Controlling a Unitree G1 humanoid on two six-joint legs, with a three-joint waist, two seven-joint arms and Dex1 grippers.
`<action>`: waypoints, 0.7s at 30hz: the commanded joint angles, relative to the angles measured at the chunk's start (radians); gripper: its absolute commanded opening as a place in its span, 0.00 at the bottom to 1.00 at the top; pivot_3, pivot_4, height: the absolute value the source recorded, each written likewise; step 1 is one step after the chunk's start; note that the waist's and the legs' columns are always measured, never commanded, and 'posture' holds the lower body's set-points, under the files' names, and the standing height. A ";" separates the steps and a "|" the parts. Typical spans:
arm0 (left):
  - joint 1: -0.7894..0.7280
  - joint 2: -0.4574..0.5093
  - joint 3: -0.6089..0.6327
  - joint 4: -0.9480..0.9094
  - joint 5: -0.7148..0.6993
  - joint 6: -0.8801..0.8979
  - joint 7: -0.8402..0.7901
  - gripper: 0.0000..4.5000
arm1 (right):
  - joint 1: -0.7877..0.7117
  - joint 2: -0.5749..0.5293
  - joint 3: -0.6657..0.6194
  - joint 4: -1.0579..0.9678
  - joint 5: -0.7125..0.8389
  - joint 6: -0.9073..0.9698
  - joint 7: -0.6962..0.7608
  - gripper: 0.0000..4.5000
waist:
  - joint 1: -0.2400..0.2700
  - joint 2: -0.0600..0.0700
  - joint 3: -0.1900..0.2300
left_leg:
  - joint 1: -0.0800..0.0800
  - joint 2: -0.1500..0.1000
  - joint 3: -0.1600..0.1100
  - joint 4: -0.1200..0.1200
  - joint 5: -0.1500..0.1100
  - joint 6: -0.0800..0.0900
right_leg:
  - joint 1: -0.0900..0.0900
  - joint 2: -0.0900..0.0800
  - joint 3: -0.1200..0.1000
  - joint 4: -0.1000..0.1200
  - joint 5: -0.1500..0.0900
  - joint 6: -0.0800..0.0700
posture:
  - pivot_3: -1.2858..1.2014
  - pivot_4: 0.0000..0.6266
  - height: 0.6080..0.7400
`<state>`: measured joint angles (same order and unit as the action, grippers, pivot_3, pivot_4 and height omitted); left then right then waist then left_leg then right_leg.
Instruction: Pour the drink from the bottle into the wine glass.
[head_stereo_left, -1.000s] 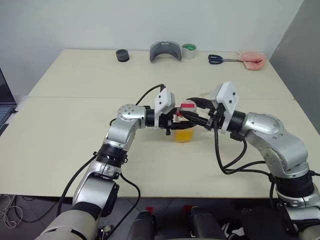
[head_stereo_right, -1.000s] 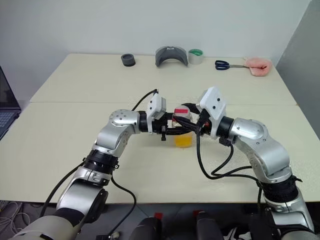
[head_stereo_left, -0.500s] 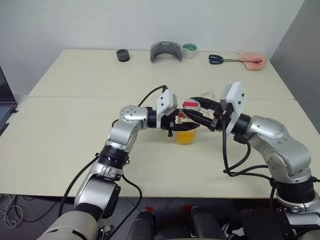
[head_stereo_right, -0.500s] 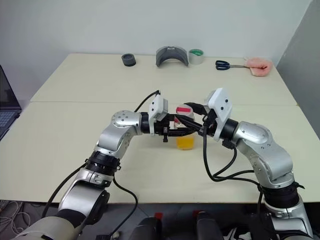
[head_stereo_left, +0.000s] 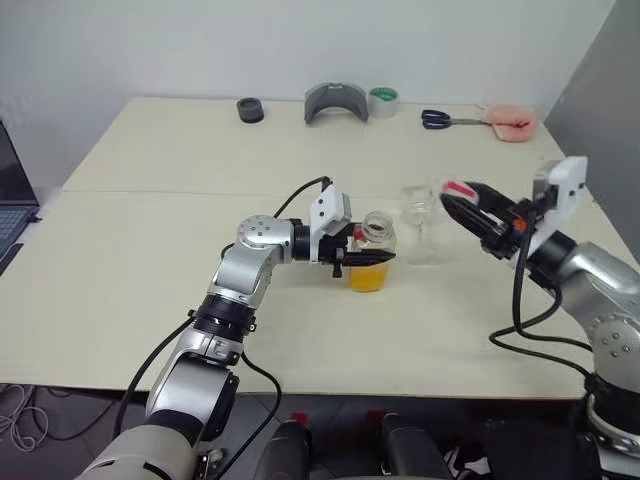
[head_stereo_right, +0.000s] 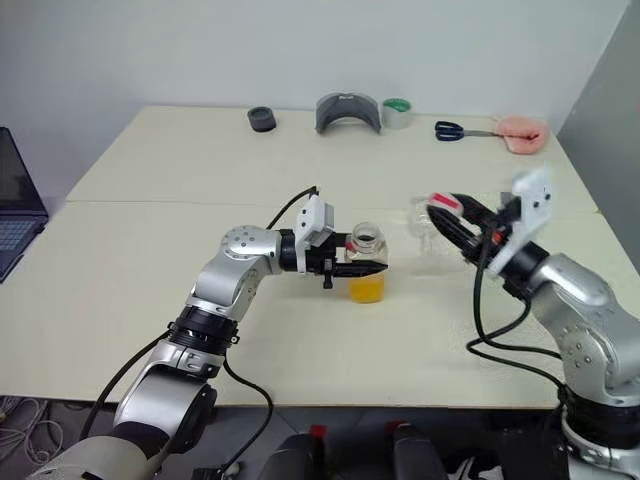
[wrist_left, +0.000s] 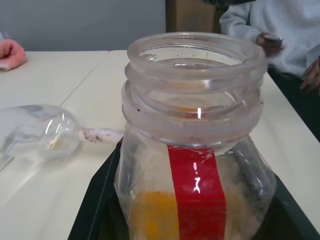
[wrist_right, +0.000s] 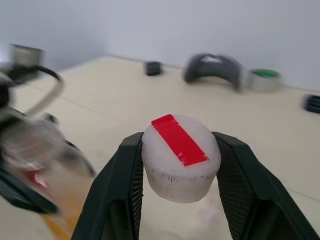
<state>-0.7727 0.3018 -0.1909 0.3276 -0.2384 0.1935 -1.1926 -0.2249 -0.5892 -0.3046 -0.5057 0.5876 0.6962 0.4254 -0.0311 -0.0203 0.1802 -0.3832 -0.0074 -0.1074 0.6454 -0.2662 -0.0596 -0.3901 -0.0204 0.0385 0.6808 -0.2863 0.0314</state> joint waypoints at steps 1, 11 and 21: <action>-0.010 0.003 0.025 -0.040 -0.017 -0.005 0.019 0.40 | 0.133 -0.036 -0.020 0.025 -0.158 -0.113 -0.027 0.38 | 0.000 0.000 0.000 | 0.000 0.000 0.000 0.000 0.000 0.000 | 0.000 0.000 0.000 0.000 0.000 0.000 | 0.52 0.24 1.00; 0.005 0.025 0.051 -0.081 -0.036 0.027 0.062 0.40 | 0.277 0.066 0.014 0.238 -0.290 -0.171 -0.093 0.61 | -0.016 0.001 0.000 | 0.003 0.002 0.002 0.000 0.000 0.000 | 0.000 0.002 0.002 0.002 0.000 0.000 | 0.52 0.24 1.00; 0.022 0.082 0.133 -0.095 -0.027 0.045 0.199 0.40 | 0.304 -0.033 -0.009 0.197 -0.279 -0.219 0.072 1.00 | -0.014 0.001 0.000 | 0.002 0.001 0.002 0.000 0.000 0.000 | 0.000 0.001 0.002 0.001 0.000 0.000 | 0.52 0.24 1.00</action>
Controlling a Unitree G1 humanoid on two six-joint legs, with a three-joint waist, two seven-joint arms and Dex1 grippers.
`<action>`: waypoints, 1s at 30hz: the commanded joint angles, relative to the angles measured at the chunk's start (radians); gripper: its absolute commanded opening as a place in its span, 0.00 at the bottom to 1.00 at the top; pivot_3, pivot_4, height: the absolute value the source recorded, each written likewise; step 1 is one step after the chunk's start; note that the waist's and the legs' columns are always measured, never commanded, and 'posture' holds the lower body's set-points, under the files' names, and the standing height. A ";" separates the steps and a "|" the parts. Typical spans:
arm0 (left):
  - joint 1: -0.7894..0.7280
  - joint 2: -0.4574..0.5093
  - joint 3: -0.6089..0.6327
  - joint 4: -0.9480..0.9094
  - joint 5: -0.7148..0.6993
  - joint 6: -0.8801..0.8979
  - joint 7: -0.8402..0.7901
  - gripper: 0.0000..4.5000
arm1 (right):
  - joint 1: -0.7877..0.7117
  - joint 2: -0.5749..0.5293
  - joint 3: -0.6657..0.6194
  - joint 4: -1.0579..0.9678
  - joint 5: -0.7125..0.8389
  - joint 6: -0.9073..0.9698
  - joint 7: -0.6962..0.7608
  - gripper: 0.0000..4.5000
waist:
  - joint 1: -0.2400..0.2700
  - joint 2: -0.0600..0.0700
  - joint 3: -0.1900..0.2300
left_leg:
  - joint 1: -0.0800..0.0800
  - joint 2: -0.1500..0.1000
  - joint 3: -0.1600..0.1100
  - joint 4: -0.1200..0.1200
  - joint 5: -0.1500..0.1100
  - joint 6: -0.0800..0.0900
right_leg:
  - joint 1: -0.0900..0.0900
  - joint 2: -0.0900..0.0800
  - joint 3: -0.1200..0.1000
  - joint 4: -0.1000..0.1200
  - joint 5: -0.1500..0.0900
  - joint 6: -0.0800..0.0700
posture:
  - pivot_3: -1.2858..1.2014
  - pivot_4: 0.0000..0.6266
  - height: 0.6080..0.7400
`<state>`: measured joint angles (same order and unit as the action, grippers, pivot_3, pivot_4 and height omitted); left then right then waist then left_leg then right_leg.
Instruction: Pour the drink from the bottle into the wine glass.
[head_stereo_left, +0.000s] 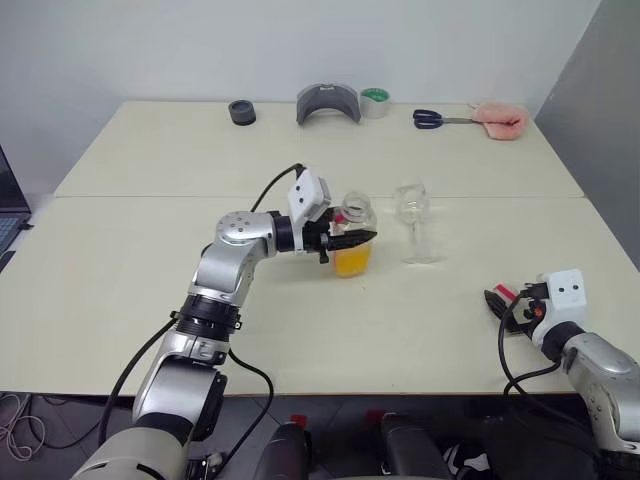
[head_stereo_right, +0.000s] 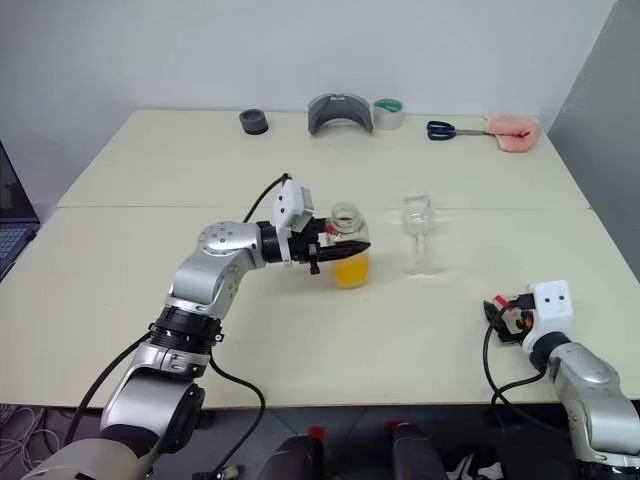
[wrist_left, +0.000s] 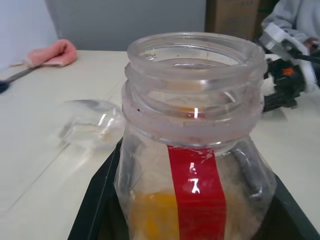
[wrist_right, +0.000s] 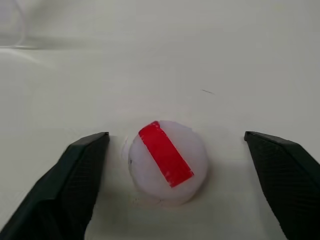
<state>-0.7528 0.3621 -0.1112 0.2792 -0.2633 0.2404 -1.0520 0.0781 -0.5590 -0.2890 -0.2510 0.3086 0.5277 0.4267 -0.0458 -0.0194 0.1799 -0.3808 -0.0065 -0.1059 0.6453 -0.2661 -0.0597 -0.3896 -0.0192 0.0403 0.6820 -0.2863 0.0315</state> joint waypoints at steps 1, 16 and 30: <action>0.003 0.030 0.069 -0.043 0.003 -0.004 0.087 0.40 | -0.004 -0.087 -0.031 -0.067 0.005 -0.056 0.094 1.00 | -0.001 0.000 0.000 | 0.000 0.000 0.000 0.000 0.000 0.000 | 0.000 0.000 0.000 0.000 0.000 0.000 | 0.52 0.24 1.00; -0.065 0.109 0.284 0.148 0.061 0.013 0.524 0.40 | -0.575 0.013 0.369 -0.214 0.186 0.141 0.211 1.00 | -0.003 -0.002 0.001 | -0.001 0.000 -0.003 0.001 0.000 0.000 | 0.000 -0.001 -0.003 -0.001 0.000 0.000 | 0.52 0.24 1.00; -0.047 0.141 0.365 0.238 0.067 -0.006 0.700 0.40 | -0.843 0.318 0.624 0.096 -0.038 0.032 0.189 1.00 | 0.005 -0.003 0.001 | -0.004 0.000 -0.003 0.001 0.002 -0.004 | -0.005 -0.002 -0.003 0.000 0.001 0.000 | 0.52 0.24 1.00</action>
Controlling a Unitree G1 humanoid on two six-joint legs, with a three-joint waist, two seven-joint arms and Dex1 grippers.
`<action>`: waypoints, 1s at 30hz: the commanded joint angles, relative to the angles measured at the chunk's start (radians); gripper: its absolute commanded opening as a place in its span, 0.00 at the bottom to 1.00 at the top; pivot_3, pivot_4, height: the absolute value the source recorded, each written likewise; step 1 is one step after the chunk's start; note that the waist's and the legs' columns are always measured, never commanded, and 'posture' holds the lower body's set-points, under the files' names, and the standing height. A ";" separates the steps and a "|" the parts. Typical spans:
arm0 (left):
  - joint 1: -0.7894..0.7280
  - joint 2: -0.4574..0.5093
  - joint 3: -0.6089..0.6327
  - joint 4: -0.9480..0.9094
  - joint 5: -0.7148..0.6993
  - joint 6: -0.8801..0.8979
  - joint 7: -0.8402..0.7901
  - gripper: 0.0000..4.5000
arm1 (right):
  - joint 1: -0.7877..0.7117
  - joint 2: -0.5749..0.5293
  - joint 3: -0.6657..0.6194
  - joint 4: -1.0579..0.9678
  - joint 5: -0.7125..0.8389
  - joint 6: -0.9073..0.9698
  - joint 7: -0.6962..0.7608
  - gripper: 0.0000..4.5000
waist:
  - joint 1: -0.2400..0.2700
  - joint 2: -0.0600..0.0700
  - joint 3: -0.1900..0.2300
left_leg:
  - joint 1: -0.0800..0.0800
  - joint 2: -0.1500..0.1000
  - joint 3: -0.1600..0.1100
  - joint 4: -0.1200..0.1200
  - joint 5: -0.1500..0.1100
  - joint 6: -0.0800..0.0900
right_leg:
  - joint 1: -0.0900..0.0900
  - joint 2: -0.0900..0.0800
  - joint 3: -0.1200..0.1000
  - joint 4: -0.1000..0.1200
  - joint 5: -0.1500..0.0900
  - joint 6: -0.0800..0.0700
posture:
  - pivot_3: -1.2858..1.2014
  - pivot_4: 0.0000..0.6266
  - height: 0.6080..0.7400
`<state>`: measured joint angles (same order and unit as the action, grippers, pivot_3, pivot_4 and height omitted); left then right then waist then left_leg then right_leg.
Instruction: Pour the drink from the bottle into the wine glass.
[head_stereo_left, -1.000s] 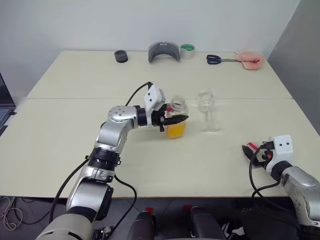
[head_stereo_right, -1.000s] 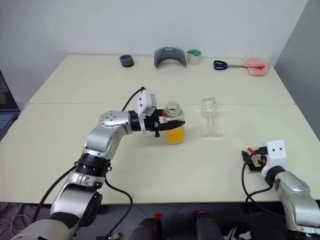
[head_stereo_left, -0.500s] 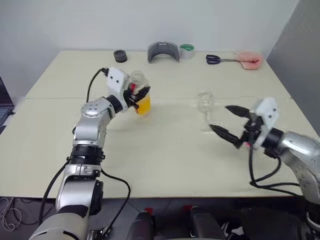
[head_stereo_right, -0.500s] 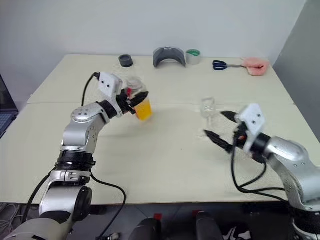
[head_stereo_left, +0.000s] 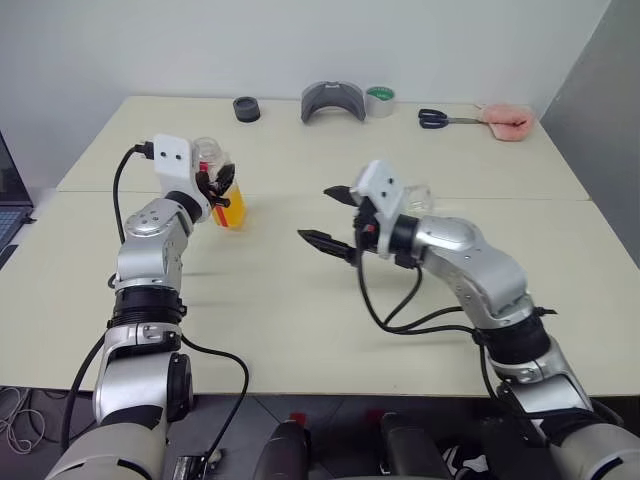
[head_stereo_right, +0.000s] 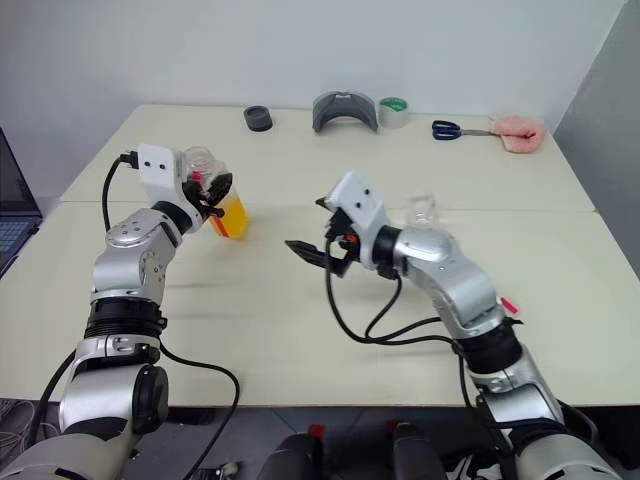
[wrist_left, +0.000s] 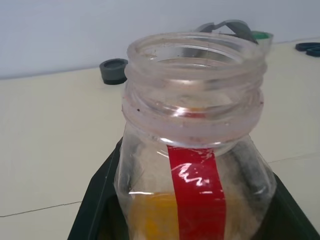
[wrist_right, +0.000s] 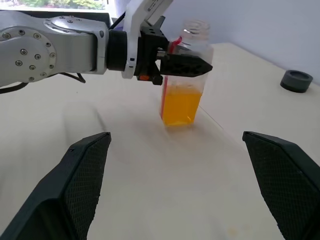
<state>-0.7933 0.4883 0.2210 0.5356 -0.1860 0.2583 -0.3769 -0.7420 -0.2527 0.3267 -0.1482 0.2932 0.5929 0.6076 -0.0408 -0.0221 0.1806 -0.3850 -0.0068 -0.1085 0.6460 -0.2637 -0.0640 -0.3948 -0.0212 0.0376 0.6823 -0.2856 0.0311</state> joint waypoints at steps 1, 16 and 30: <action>-0.002 0.015 0.035 -0.019 -0.009 -0.027 0.029 0.40 | -0.023 0.018 0.013 -0.005 -0.026 -0.036 0.014 1.00 | 0.000 0.000 0.000 | -0.001 0.000 0.000 0.000 0.000 0.000 | -0.001 0.000 0.000 0.000 0.000 0.000 | 0.52 0.24 1.00; 0.043 0.014 0.058 0.036 -0.015 -0.047 0.047 0.68 | -0.031 0.077 0.021 0.002 -0.044 -0.020 0.042 1.00 | -0.004 0.000 0.000 | -0.001 0.000 0.000 0.000 0.000 0.000 | -0.005 0.000 0.003 0.006 0.000 0.000 | 0.52 0.24 1.00; 0.158 -0.023 0.039 -0.054 -0.013 -0.076 0.033 0.99 | -0.001 0.059 0.011 -0.010 -0.044 -0.003 0.041 1.00 | -0.015 -0.001 -0.001 | -0.006 0.000 0.000 0.001 0.000 -0.001 | -0.012 -0.001 0.003 0.011 0.000 0.000 | 0.52 0.24 1.00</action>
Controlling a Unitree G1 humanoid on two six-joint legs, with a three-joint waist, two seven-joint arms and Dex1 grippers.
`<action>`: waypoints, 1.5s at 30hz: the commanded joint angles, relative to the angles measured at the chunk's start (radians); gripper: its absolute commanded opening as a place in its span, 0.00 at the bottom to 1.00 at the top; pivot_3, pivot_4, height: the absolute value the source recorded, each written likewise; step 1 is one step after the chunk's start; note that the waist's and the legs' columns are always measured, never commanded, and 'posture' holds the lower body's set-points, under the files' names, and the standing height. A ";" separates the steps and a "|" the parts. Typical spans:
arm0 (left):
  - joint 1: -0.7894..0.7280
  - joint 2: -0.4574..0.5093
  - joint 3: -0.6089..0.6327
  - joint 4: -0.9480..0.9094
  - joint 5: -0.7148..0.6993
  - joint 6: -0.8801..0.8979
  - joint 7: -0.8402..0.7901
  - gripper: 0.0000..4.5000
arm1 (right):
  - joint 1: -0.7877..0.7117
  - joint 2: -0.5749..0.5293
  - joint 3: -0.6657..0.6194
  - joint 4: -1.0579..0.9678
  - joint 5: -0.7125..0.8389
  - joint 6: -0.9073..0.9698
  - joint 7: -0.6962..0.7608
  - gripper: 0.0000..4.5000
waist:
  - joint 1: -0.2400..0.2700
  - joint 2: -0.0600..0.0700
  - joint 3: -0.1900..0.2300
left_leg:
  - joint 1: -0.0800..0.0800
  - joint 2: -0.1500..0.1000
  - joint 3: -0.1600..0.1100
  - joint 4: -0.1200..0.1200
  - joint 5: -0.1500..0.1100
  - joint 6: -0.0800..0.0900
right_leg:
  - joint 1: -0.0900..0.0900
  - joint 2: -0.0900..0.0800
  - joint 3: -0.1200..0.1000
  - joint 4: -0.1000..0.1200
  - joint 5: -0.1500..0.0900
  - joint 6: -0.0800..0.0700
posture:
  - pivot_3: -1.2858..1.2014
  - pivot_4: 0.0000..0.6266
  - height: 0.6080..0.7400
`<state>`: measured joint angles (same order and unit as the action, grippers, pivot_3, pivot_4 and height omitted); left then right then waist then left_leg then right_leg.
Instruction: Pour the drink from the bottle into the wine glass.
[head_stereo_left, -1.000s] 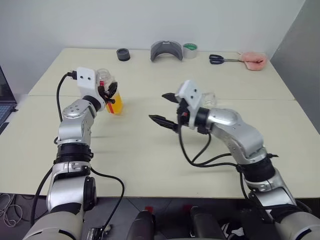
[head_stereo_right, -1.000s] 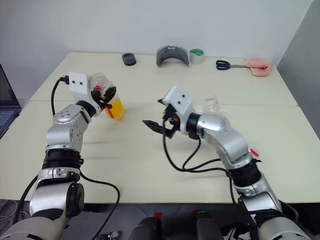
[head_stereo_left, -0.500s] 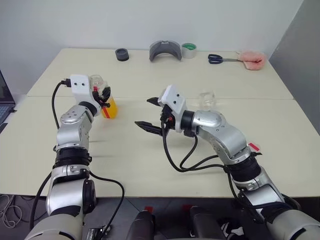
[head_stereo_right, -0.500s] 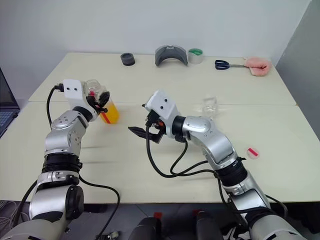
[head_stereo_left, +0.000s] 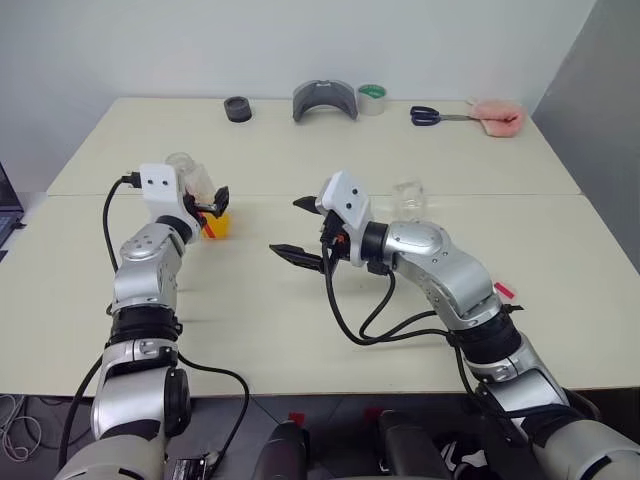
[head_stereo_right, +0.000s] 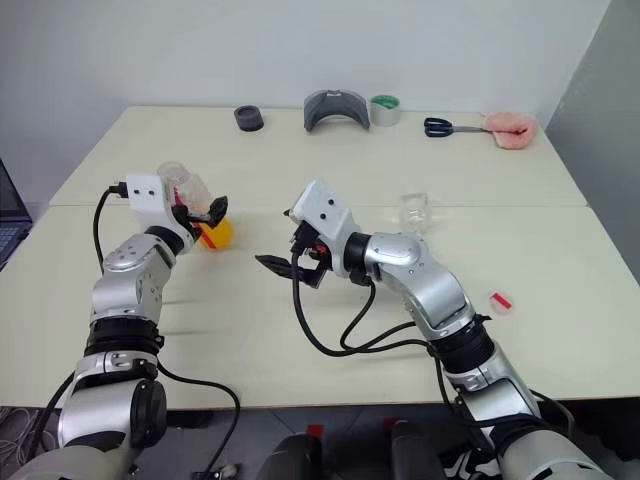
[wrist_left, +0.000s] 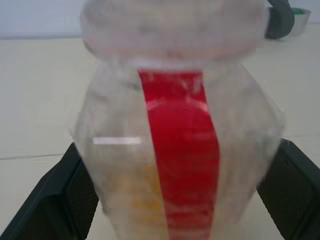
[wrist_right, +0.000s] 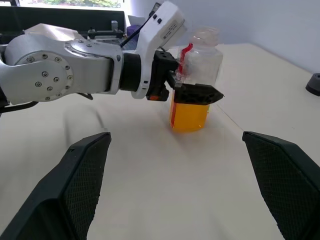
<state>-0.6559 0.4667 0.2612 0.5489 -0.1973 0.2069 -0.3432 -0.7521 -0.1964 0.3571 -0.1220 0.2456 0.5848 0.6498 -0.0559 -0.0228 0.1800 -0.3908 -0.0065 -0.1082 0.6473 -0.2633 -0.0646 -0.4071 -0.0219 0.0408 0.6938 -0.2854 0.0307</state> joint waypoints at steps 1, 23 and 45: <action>0.036 -0.005 0.000 -0.077 -0.002 -0.026 0.002 0.99 | 0.013 0.004 -0.023 -0.037 0.006 0.010 -0.003 1.00 | 0.000 0.000 0.000 | 0.000 0.000 0.000 0.000 0.000 0.000 | 0.000 0.000 0.000 0.000 0.000 0.000 | 0.52 0.24 1.00; 0.566 -0.031 -0.114 -0.620 0.056 -0.160 -0.067 0.99 | 0.183 -0.143 -0.330 -0.299 0.167 0.280 -0.083 1.00 | 0.008 -0.001 0.000 | 0.000 0.001 0.000 -0.001 -0.002 0.004 | 0.000 -0.003 0.001 -0.001 0.000 0.000 | 0.52 0.24 1.00; 0.357 0.215 -0.381 -0.823 -0.181 0.055 -0.749 0.99 | -0.599 -0.329 -0.191 1.297 -0.097 0.216 0.298 1.00 | -0.018 0.001 0.001 | 0.000 0.001 0.009 -0.002 -0.003 0.005 | 0.000 0.001 0.002 -0.003 -0.001 -0.002 | 0.52 0.24 1.00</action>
<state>-0.3053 0.6743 -0.1284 -0.2432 -0.3771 0.2884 -1.0838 -1.3161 -0.5216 0.1741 1.1271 0.1761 0.8503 0.9251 -0.0739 -0.0215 0.1809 -0.3911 -0.0054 -0.0993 0.6459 -0.2660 -0.0593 -0.4067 -0.0203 0.0430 0.6917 -0.2862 0.0292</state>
